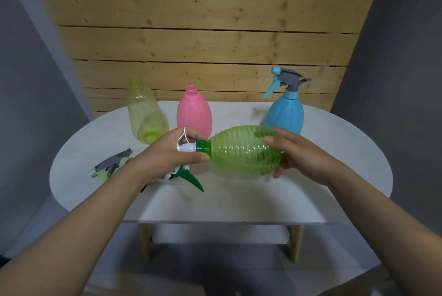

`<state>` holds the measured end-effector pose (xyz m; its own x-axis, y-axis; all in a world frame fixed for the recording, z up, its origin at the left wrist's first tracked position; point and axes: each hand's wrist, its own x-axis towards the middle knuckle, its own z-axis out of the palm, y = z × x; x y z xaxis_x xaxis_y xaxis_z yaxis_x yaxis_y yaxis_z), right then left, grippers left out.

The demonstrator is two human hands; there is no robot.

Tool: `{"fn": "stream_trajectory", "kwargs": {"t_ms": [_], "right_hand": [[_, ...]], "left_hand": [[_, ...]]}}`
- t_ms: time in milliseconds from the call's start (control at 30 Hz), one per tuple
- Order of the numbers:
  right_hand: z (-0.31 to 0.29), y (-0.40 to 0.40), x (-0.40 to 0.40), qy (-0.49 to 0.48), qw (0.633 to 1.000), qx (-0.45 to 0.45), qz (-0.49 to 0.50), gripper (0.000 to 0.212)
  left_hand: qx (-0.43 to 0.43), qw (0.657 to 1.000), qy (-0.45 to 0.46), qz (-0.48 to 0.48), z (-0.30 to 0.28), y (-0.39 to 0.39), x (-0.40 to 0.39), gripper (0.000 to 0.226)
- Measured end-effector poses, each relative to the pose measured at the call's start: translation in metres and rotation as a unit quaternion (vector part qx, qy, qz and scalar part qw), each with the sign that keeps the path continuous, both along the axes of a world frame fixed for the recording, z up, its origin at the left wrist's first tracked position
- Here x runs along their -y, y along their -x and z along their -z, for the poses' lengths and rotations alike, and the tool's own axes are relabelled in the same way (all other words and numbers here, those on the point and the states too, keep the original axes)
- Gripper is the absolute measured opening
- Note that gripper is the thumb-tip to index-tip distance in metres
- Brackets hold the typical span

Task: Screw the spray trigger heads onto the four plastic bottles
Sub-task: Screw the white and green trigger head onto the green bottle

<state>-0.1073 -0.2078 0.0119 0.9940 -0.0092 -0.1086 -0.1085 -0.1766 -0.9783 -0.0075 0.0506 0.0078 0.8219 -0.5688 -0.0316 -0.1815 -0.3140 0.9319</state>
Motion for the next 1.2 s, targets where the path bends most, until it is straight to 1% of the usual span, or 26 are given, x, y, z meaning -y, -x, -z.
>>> {"fn": "stream_trajectory", "kwargs": {"t_ms": [67,100,133,200,267,367,433,500,533,600,733,900,967,1100,1200], "right_hand": [[0.0008,-0.0001,-0.0031,0.032,0.999,-0.036,0.015,0.072],[0.0014,-0.0001,-0.004,0.042,0.998,-0.049,0.017,0.079],[0.0019,0.0001,-0.0049,0.043,0.997,-0.058,0.012,0.08],[0.0025,0.0008,-0.0062,0.017,0.999,-0.045,-0.006,0.071],[0.0035,0.0007,-0.0041,0.0,1.0,-0.004,-0.015,0.055],[0.0013,0.0002,0.0007,0.017,0.999,0.036,-0.011,0.054],[0.001,-0.0011,0.0019,-0.006,0.999,0.04,-0.014,0.047],[0.0011,-0.0008,0.0003,-0.01,0.999,0.041,-0.006,0.038],[0.0018,-0.0007,-0.0007,-0.009,0.999,0.04,-0.002,0.037],[0.0033,-0.001,-0.0039,-0.009,0.999,0.032,0.005,0.04],[0.0036,-0.0028,-0.0065,-0.022,1.0,0.009,0.018,0.048],[0.0041,-0.0041,-0.0077,-0.054,0.998,-0.032,0.004,0.046],[0.0051,-0.0043,-0.0074,-0.059,0.997,-0.042,0.002,0.048],[0.0061,-0.0045,-0.0057,-0.089,0.994,-0.062,0.003,0.055],[0.0006,-0.0049,0.0003,-0.111,0.992,-0.043,0.039,0.052]], "left_hand": [[0.007,1.0,-0.009,0.013,-0.0001,0.0002,-0.0007,0.031],[0.008,1.0,-0.012,0.016,-0.0001,0.0001,-0.0013,0.031],[0.007,1.0,-0.014,0.017,0.0001,0.0002,-0.0018,0.031],[0.001,1.0,-0.009,0.006,0.0015,-0.0016,-0.0018,0.029],[-0.009,1.0,-0.004,-0.003,0.0019,-0.0029,-0.0015,0.029],[-0.017,1.0,-0.011,0.005,0.0007,-0.0033,-0.0011,0.038],[-0.011,1.0,-0.013,0.011,0.0001,-0.0037,-0.0014,0.041],[-0.011,1.0,-0.012,0.008,-0.0014,-0.0035,-0.0003,0.044],[-0.015,1.0,-0.014,0.008,-0.0018,-0.0037,-0.0001,0.048],[-0.02,1.0,-0.018,0.011,-0.0021,-0.0047,-0.0004,0.055],[0.006,0.999,-0.017,0.029,-0.004,-0.0027,-0.0004,0.06],[0.024,0.999,-0.007,0.04,-0.0078,-0.0007,0.0,0.062],[0.02,0.999,-0.01,0.04,-0.0068,-0.002,-0.0006,0.057],[0.02,1.0,-0.005,0.019,-0.0028,-0.0058,0.0005,0.027],[-0.004,0.998,0.054,0.007,-0.0014,-0.0062,0.0051,0.029]]}}
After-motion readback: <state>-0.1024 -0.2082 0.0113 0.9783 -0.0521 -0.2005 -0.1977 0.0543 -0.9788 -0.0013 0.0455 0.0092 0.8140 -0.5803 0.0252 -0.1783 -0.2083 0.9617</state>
